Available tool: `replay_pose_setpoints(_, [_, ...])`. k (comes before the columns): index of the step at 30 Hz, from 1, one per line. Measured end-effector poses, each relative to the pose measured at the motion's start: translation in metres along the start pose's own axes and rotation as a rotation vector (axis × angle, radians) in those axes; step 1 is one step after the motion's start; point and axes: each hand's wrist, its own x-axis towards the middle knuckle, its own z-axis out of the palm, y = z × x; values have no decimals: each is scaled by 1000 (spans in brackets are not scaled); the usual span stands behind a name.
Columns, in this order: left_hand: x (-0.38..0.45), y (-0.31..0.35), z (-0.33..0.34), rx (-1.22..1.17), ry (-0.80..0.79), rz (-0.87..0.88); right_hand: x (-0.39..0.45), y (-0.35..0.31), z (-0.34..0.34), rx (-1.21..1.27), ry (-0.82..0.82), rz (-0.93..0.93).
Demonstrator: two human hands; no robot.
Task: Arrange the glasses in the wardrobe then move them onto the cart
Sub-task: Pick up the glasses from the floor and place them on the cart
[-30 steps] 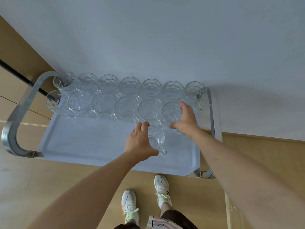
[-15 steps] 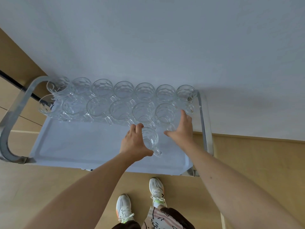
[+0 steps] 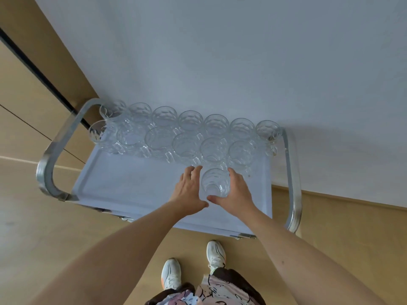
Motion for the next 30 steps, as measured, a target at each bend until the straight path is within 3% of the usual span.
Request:
replay_pose_setpoints(11, [-37,-76,-39,20,102,-178,-2,-22,32,30,106,25])
replay_pose_setpoints(30, [-111,-216,-140,-16,289,-453,37,-218,153,87,-44,-193])
